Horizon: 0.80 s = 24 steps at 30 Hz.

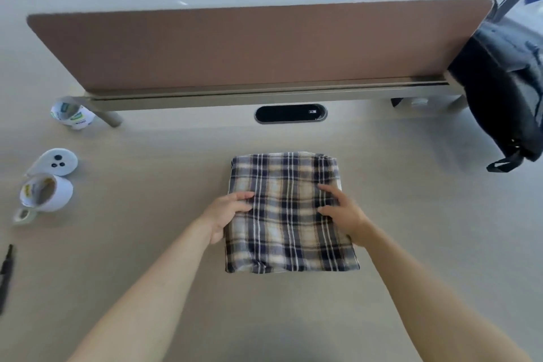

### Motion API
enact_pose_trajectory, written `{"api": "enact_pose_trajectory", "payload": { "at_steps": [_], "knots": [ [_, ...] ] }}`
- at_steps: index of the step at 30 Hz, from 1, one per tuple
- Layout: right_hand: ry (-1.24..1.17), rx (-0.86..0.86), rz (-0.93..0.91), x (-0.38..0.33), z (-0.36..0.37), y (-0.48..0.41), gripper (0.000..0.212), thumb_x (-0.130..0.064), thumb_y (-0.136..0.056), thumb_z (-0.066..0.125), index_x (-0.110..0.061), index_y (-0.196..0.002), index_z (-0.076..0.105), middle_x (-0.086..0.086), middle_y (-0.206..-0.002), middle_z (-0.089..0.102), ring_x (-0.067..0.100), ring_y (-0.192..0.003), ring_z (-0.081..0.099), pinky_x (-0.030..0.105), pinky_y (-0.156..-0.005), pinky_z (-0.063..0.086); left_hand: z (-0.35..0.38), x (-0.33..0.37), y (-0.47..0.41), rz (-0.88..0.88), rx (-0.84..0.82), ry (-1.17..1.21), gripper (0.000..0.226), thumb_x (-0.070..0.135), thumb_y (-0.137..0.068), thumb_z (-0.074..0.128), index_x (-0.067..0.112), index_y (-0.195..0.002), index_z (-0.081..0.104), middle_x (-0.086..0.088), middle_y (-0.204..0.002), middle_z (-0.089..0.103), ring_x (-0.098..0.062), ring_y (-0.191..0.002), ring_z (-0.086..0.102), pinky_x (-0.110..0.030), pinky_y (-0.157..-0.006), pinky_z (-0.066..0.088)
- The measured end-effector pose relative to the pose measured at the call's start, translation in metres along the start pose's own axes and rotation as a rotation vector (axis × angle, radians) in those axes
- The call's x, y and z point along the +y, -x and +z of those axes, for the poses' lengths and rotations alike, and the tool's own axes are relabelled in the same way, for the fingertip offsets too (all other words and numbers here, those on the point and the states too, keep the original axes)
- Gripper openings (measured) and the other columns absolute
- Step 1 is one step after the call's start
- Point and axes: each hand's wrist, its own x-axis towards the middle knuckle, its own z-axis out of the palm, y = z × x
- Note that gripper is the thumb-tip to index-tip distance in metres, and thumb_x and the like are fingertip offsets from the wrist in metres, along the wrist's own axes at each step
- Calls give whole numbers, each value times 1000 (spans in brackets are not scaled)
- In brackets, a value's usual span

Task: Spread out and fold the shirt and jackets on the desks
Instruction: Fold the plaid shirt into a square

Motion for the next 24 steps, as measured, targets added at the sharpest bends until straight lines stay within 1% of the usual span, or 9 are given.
{"api": "enact_pose_trajectory", "payload": {
  "at_steps": [2, 5, 6, 9, 11, 15, 18, 21, 24],
  "knots": [
    [-91, -16, 48, 5, 6, 17, 53, -4, -95, 59, -31, -140, 52, 3, -113, 62, 11, -68, 63, 24, -56, 53, 4, -16, 13, 43, 47, -72, 30, 19, -86, 75, 30, -114, 70, 0, -133, 58, -18, -119, 51, -40, -113, 32],
    [-130, -12, 105, 16, 25, 40, 48, -10, -95, 63, -32, -137, 54, 6, -121, 61, 23, -93, 69, 38, -78, 62, 7, -41, 30, 133, 105, -257, 43, 19, -84, 78, 28, -124, 63, -5, -147, 48, -24, -128, 49, -39, -109, 35],
    [-75, -16, 104, 19, 32, 48, 48, -14, -95, 65, -32, -138, 52, 6, -123, 60, 21, -87, 69, 36, -75, 62, 7, -50, 38, 162, 119, -358, 47, 20, -85, 78, 28, -127, 60, -5, -150, 45, -24, -125, 53, -37, -105, 41],
    [23, -2, 119, 26, 49, 75, 50, -22, -94, 68, -35, -138, 48, 13, -119, 64, 9, -51, 49, 23, -48, 47, 9, -72, 63, 214, 144, -572, 54, 26, -89, 74, 33, -136, 48, -2, -150, 42, -12, -73, 59, -30, -69, 56],
    [31, 60, 142, 34, 57, 94, 49, -20, -94, 67, -32, -138, 49, 19, -111, 69, 9, -44, 39, 26, -43, 41, 8, -85, 73, 274, 185, -647, 60, 29, -90, 72, 34, -142, 42, 1, -152, 41, -1, -67, 48, -32, -77, 57],
    [62, 197, 134, 44, 51, 139, 50, -12, -96, 63, -27, -142, 49, 5, -69, 61, 9, -38, 35, 25, -39, 35, 28, -91, 88, 414, 134, -723, 67, 28, -91, 71, 34, -148, 36, 4, -155, 39, 7, -62, 40, -30, -84, 52],
    [24, 330, 103, 56, 29, 175, 54, -9, -97, 60, -27, -146, 44, 2, -80, 66, 9, -39, 39, 27, -42, 40, 62, -77, 102, 528, 64, -734, 73, 25, -92, 70, 35, -152, 30, 4, -143, 48, -4, -53, 46, -30, -72, 56],
    [-100, 502, 52, 68, -6, 213, 75, -6, -94, 63, -29, -155, 27, -2, -111, 64, 17, -65, 60, 35, -63, 56, 110, -58, 117, 630, -37, -716, 84, 24, -92, 70, 33, -157, 19, 1, -154, 40, -19, -100, 63, -37, -93, 51],
    [-246, 642, 45, 81, -48, 245, 84, -7, -92, 68, -26, -158, 19, 3, -134, 56, 26, -95, 68, 36, -71, 60, 156, -39, 131, 725, -133, -650, 93, 22, -89, 73, 31, -158, 11, 2, -164, 22, -28, -138, 44, -42, -112, 40]
  ]
}}
